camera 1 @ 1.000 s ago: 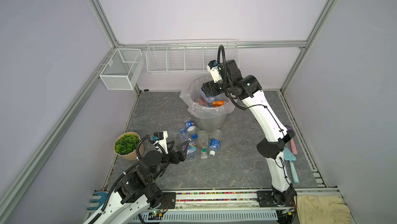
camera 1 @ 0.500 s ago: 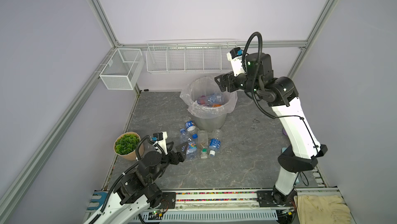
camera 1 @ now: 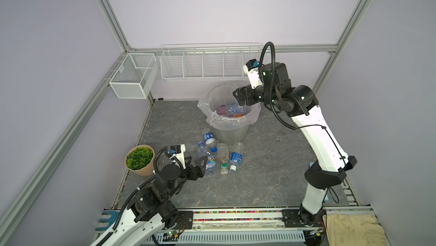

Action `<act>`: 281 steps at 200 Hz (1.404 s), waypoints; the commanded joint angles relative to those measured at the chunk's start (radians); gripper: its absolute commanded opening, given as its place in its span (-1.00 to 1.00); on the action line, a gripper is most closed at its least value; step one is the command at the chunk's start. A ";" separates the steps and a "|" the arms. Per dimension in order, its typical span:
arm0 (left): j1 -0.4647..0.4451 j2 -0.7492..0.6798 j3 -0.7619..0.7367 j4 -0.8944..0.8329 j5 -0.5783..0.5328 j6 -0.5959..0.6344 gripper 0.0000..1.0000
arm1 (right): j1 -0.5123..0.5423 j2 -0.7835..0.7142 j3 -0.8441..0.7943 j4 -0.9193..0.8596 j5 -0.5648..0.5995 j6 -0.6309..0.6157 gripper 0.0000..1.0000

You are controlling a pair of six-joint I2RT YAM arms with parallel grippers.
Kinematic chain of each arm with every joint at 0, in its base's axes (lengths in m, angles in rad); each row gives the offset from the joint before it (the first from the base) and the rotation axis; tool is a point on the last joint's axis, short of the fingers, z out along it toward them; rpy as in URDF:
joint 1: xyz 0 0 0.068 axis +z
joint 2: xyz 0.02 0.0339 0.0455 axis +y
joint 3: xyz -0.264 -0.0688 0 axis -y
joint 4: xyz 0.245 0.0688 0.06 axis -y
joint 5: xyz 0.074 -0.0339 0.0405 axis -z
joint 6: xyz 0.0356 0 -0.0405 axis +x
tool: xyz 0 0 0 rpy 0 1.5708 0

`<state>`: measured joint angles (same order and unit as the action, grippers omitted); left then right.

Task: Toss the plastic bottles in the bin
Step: 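Open the right gripper over the bin to drop the clear bottle, then reach the left gripper to the blue-labelled bottle while the right withdraws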

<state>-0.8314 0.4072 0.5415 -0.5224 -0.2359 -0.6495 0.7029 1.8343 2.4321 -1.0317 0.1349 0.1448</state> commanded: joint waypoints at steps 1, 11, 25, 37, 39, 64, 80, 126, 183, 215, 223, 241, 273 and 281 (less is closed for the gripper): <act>-0.004 0.031 0.021 -0.023 0.009 -0.035 0.83 | 0.007 -0.081 -0.066 0.006 0.021 -0.008 0.76; -0.004 0.046 0.016 -0.013 0.013 -0.038 0.84 | 0.007 -0.106 -0.103 0.011 0.029 -0.009 0.76; -0.003 0.063 0.013 0.004 0.021 -0.039 0.84 | 0.006 -0.141 -0.155 0.021 0.039 -0.010 0.76; -0.004 0.077 0.014 0.017 0.025 -0.038 0.84 | 0.006 -0.174 -0.203 0.037 0.045 -0.011 0.76; -0.004 0.079 0.014 0.019 0.025 -0.038 0.84 | 0.005 -0.179 -0.212 0.040 0.045 -0.011 0.76; -0.003 0.110 0.019 0.041 0.032 -0.038 0.84 | 0.004 -0.236 -0.301 0.067 0.052 -0.006 0.77; -0.004 0.131 0.020 0.056 0.048 -0.037 0.84 | -0.003 -0.270 -0.364 0.096 0.061 0.006 0.77; -0.010 0.206 0.042 0.095 0.084 -0.013 0.84 | -0.039 -0.339 -0.518 0.127 0.085 0.035 0.77; -0.053 0.287 0.061 0.153 0.075 -0.007 0.84 | -0.085 -0.438 -0.702 0.177 0.076 0.066 0.76; -0.092 0.341 0.069 0.196 0.058 -0.006 0.84 | -0.105 -0.466 -0.766 0.153 0.051 0.082 0.77; -0.096 0.383 0.075 0.202 0.057 -0.007 0.83 | -0.109 -0.479 -0.790 0.155 0.056 0.082 0.76; -0.101 0.423 0.087 0.211 0.052 -0.009 0.82 | -0.115 -0.517 -0.862 0.179 0.069 0.089 0.76; -0.107 0.486 0.107 0.222 0.046 -0.009 0.79 | -0.132 -0.582 -0.970 0.202 0.083 0.112 0.77; -0.109 0.506 0.119 0.212 0.043 -0.006 0.78 | -0.137 -0.591 -0.991 0.205 0.086 0.117 0.76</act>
<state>-0.9325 0.8745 0.6052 -0.3264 -0.1658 -0.6643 0.5812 1.2881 1.4914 -0.8631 0.2039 0.2317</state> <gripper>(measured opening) 0.896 0.883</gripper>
